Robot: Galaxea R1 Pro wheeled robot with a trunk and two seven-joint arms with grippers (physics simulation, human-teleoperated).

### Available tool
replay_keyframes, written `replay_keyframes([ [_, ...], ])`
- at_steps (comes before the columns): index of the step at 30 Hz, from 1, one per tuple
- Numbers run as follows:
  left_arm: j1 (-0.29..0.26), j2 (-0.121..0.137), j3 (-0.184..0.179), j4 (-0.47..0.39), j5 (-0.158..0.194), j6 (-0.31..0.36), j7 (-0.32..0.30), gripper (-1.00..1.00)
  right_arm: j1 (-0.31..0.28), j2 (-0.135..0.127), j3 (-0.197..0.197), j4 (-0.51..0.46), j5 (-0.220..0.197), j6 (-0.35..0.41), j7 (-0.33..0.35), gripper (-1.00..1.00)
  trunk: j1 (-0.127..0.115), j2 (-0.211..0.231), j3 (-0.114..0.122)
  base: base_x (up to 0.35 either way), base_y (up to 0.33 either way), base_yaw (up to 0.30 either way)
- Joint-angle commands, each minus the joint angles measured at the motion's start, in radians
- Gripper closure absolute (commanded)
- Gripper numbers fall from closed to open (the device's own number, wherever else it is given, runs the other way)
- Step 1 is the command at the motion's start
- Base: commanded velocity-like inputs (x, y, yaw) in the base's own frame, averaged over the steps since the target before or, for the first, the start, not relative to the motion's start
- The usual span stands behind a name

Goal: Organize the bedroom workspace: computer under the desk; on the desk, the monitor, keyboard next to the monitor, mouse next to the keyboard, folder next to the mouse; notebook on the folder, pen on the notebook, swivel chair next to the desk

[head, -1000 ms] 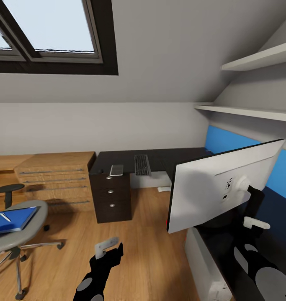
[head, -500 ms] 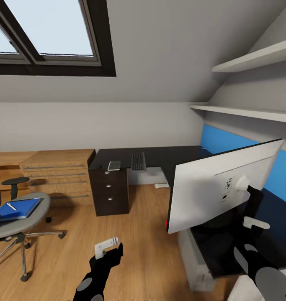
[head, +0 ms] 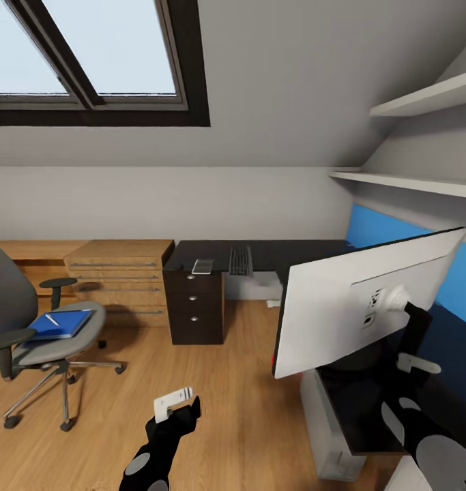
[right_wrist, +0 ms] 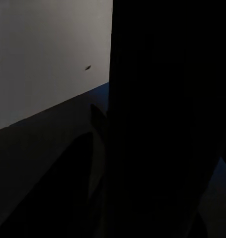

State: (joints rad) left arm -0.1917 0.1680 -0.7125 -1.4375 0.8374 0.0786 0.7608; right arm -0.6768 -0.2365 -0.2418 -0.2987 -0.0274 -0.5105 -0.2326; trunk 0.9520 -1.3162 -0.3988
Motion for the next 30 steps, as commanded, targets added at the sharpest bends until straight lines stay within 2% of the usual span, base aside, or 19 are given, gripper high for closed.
replay_keyframes([
  [1,-0.002,0.001,-0.002,-0.001,0.002,0.004,0.007,-1.0,0.0,-0.001,0.015,0.006,-0.005,-0.01,-0.002,1.0,0.0,-0.001,-0.001,-0.001,-0.001,0.233],
  [7,-0.002,0.001,-0.004,0.004,0.002,0.004,0.008,-1.0,0.0,0.0,0.016,0.006,-0.005,-0.01,-0.002,1.0,0.0,-0.001,-0.001,0.0,0.0,0.176],
  [30,-0.002,0.001,-0.004,0.005,0.001,0.004,0.009,-1.0,0.0,0.0,0.016,0.006,-0.005,-0.01,-0.001,1.0,0.0,-0.001,-0.001,0.0,0.0,0.004],
])
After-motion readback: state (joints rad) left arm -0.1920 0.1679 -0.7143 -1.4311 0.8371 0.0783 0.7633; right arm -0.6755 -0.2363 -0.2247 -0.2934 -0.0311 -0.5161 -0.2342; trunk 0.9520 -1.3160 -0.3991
